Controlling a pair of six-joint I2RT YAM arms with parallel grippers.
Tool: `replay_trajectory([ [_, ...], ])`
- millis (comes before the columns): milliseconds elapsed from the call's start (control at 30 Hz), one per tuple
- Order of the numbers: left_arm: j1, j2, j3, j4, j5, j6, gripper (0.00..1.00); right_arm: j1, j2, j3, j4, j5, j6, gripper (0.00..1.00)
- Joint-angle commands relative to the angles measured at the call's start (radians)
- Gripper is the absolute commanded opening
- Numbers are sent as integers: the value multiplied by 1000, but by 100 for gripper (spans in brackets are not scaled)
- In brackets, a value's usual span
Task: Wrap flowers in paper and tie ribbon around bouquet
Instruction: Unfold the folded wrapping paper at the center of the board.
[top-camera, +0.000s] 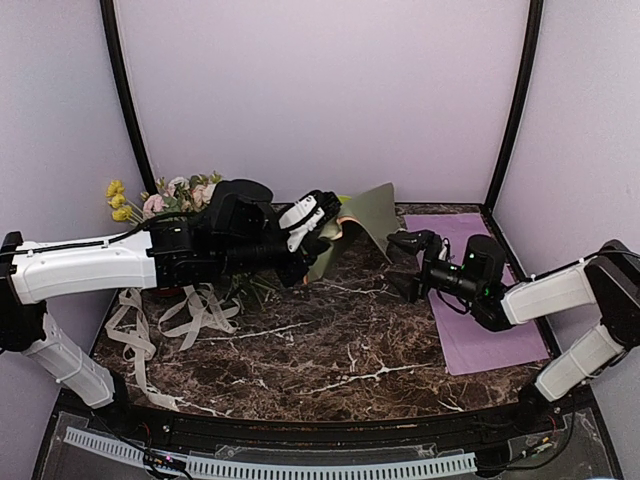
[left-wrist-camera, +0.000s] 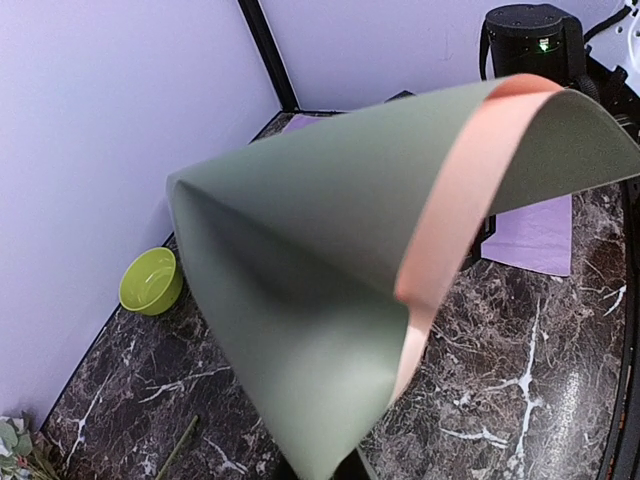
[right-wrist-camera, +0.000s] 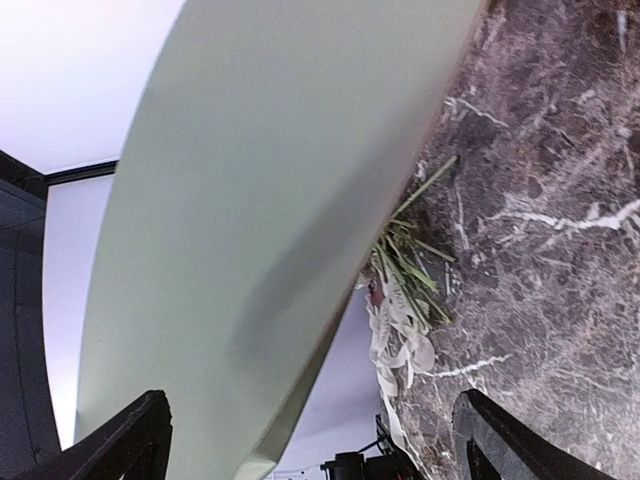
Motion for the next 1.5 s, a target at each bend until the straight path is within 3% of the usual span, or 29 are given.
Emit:
replay_trajectory([
  [0,-5,-6,-12,42,5,23,0,-6,33,14,278,35,97,96],
  [367,-5,-11,-40,64,21,52,0,-9,92,146,207,-25,89,92],
  [567,-5,23,3,89,-49,102,0,-11,0,-8,80,68,137,94],
  [700,-5,32,9,114,-23,96,0,-8,-45,-29,63,116,140,95],
  [1067,-5,52,48,167,27,100,0,35,102,36,279,125,301,98],
  [1333,-5,85,109,178,44,122,0,46,84,48,217,133,277,98],
  [1467,-8,60,122,135,-40,198,0,22,12,37,69,136,173,97],
])
